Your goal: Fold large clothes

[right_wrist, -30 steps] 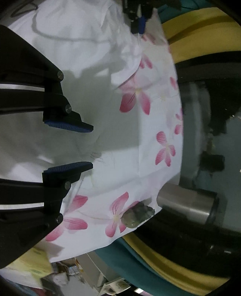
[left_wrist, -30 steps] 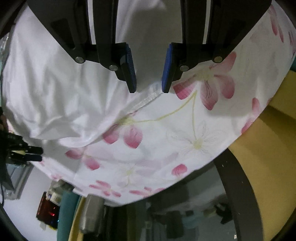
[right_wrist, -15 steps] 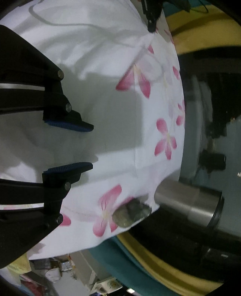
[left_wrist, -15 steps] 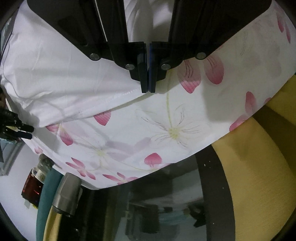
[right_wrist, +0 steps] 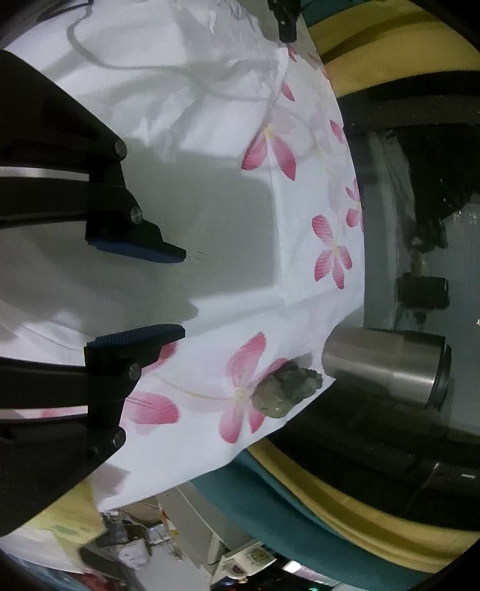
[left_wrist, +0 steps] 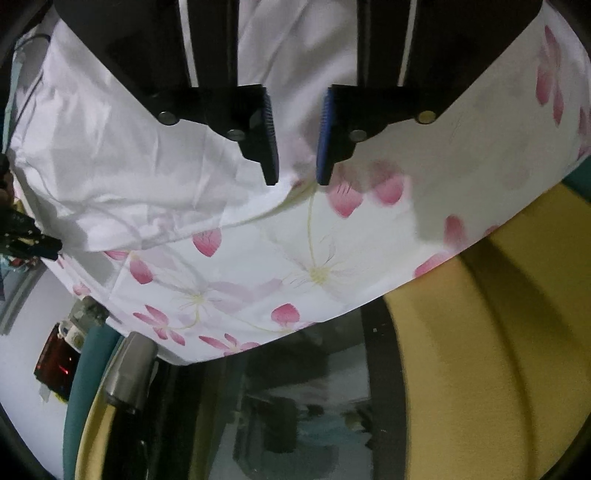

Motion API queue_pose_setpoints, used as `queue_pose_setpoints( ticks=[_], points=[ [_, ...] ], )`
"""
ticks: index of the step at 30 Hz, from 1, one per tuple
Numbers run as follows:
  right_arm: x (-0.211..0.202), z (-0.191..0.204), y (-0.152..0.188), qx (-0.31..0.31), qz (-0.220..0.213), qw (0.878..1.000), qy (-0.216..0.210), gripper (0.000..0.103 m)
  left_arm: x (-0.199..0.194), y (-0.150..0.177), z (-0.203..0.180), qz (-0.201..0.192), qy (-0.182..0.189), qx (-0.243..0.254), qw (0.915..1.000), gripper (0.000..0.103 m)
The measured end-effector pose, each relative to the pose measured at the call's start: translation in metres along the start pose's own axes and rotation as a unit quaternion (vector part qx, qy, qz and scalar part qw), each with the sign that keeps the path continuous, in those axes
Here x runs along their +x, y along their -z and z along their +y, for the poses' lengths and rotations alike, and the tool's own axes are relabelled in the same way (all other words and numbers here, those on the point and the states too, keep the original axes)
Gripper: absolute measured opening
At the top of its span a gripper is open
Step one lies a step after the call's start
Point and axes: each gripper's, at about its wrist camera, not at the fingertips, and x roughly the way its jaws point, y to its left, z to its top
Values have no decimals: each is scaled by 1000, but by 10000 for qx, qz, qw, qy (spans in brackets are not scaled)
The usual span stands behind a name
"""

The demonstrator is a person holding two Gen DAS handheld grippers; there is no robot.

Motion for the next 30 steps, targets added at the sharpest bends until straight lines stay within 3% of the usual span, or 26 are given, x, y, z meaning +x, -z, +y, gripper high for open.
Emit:
queue_pose_setpoints(
  ticks=[9,14,22,25,27,30],
  points=[
    [-27,27,16,79,-70,9997,-215,35,-62,56,26,-400,33,-688,9968,24],
    [-48,60,17,-24,-265,9989,-378,60,-79,86,25,-469,143,-950,9943,24],
    [-67,126,27,-297,-343,9963,-731,62,-89,129,16,-416,328,-1134,9921,24],
    [-79,148,37,-469,-408,9946,-831,68,-89,149,21,-268,283,-1210,9919,24],
    [-81,159,47,-608,-377,9945,-762,74,-87,163,26,-208,336,-1259,9912,24],
    [-70,167,66,-771,-128,9960,-439,74,-95,176,33,-403,530,-1337,9888,24]
  ],
)
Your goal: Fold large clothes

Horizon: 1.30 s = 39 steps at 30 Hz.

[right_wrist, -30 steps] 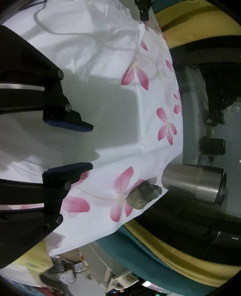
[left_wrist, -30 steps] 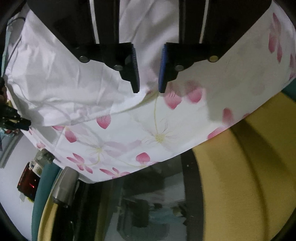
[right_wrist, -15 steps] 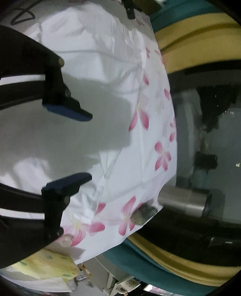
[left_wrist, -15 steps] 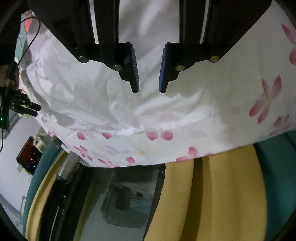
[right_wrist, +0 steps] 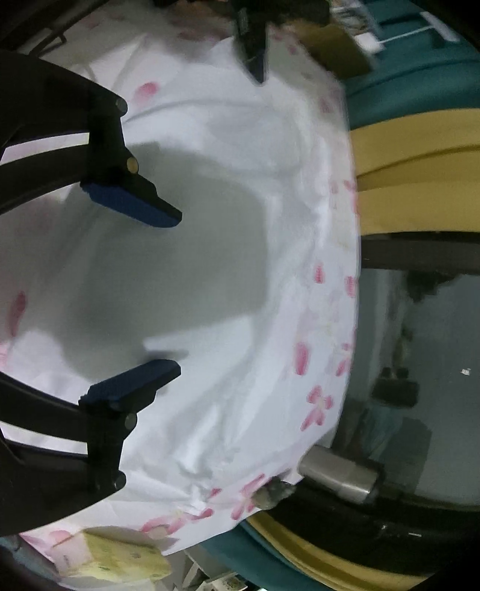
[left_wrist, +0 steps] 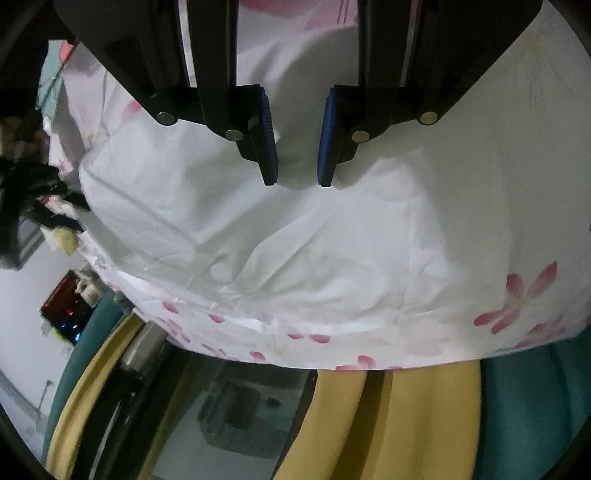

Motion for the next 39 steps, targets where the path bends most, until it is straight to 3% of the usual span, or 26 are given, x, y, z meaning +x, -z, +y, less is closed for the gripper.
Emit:
queue_pose_setpoints(
  ticks=[4,10,13,18,20,28,32,39],
  points=[
    [2,-10,21,287,34,9995,151,86,-10,9,16,-36,282,-305,9991,24],
    [-5,-25,43,641,58,9978,128,97,-19,15,12,-77,-136,-157,9998,24],
    [-10,-26,54,680,56,9974,217,98,-24,19,9,-62,-465,-55,9989,24],
    [-21,-27,67,800,-22,9964,267,99,-39,26,5,-196,-571,-359,9975,24],
    [-25,-27,71,840,-16,9961,283,99,-42,26,0,-258,-537,-387,9975,24],
    [-50,-32,88,1017,-139,9942,322,99,-41,25,-56,-315,-580,257,9975,24],
    [-61,-35,96,966,-108,9945,402,99,-31,21,-72,-294,-404,129,9987,40],
    [-66,-37,118,1235,58,9923,-16,99,-20,18,-103,-296,-252,464,9982,42]
  ],
)
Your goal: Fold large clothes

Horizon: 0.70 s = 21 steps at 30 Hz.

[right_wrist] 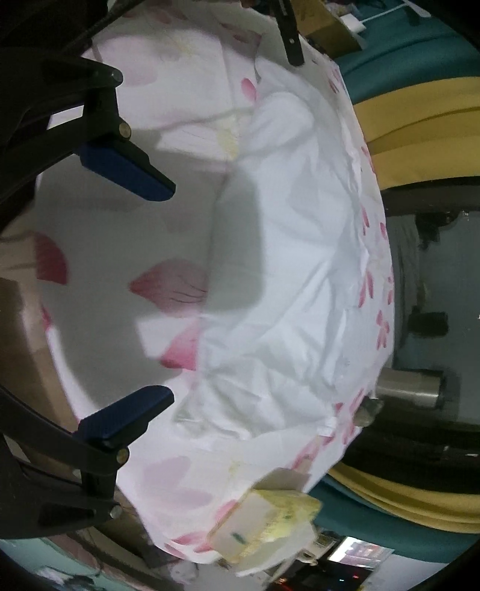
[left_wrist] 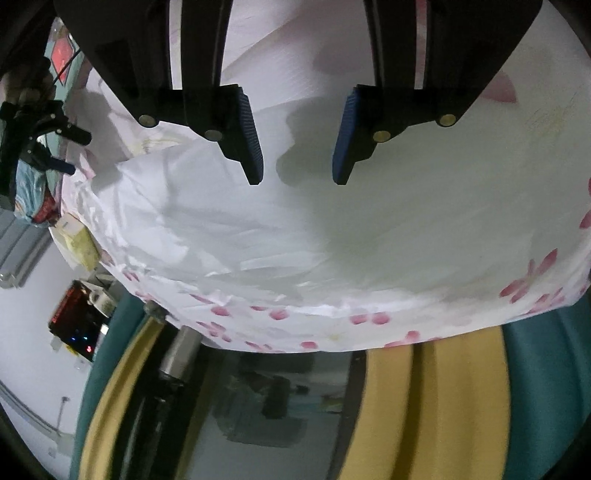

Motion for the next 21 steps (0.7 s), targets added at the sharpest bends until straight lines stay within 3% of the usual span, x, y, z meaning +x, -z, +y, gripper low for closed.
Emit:
queue_pose_setpoints(
  ticks=[3,8,21],
  points=[
    [-2,-6,5,412,-121,9987,-286,100,4,-3,-7,-23,71,5,10000,54],
    [0,-13,-1,843,-241,9936,-708,100,15,-6,-15,106,103,124,9998,54],
    [26,-19,-37,1335,-439,9854,-961,102,33,-24,-21,152,28,262,9995,54]
  ],
)
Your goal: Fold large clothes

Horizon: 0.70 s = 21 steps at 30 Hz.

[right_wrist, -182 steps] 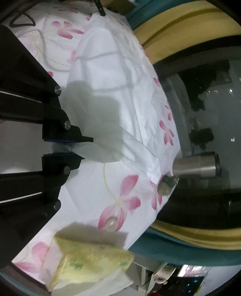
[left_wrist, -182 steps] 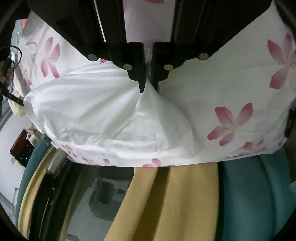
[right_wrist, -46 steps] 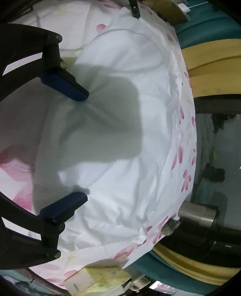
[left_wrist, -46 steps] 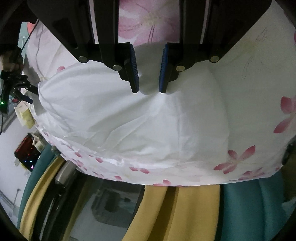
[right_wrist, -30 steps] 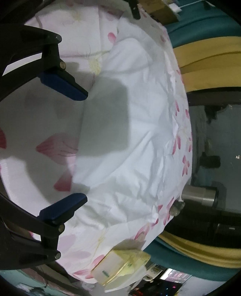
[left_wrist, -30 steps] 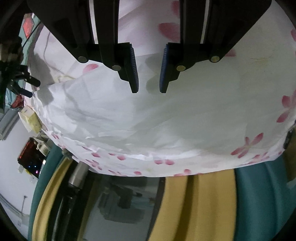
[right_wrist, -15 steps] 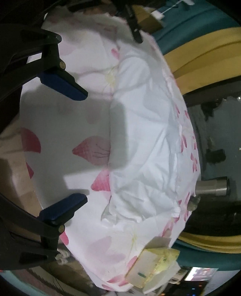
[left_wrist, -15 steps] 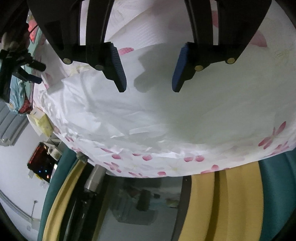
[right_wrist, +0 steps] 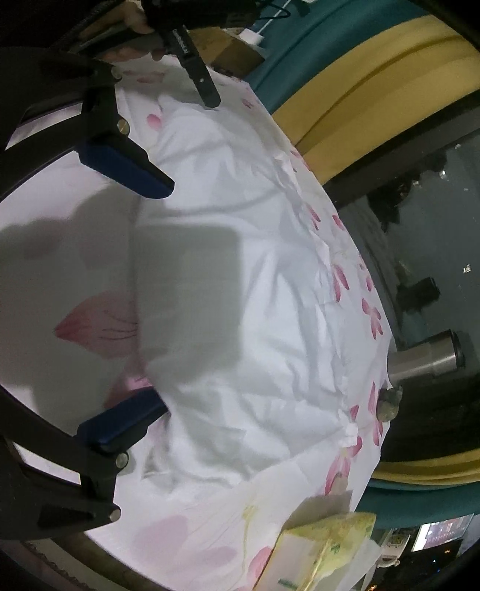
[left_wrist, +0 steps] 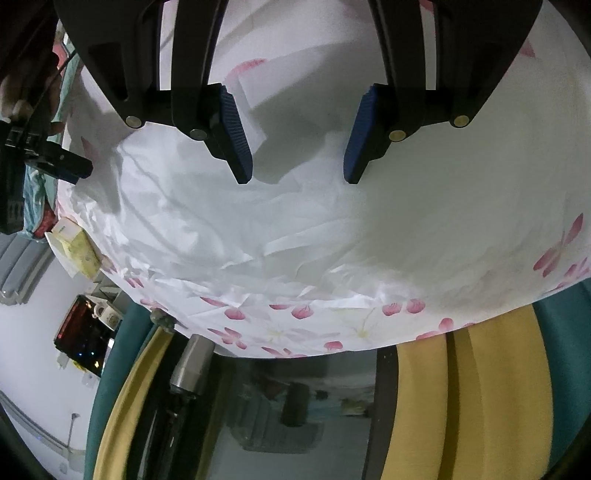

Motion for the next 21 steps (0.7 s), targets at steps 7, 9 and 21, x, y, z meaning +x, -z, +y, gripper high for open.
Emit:
queue_pose_setpoints(
  ticks=[7,9,21],
  points=[
    [11,-15,-20,344,-168,9985,-393,102,24,-6,-6,133,-72,52,9999,54],
    [15,-18,-26,549,-187,9971,-490,102,31,-5,-9,190,-144,78,9997,54],
    [37,-3,-43,564,-108,9963,-635,89,17,-15,-23,-100,-107,93,9998,54]
  ],
)
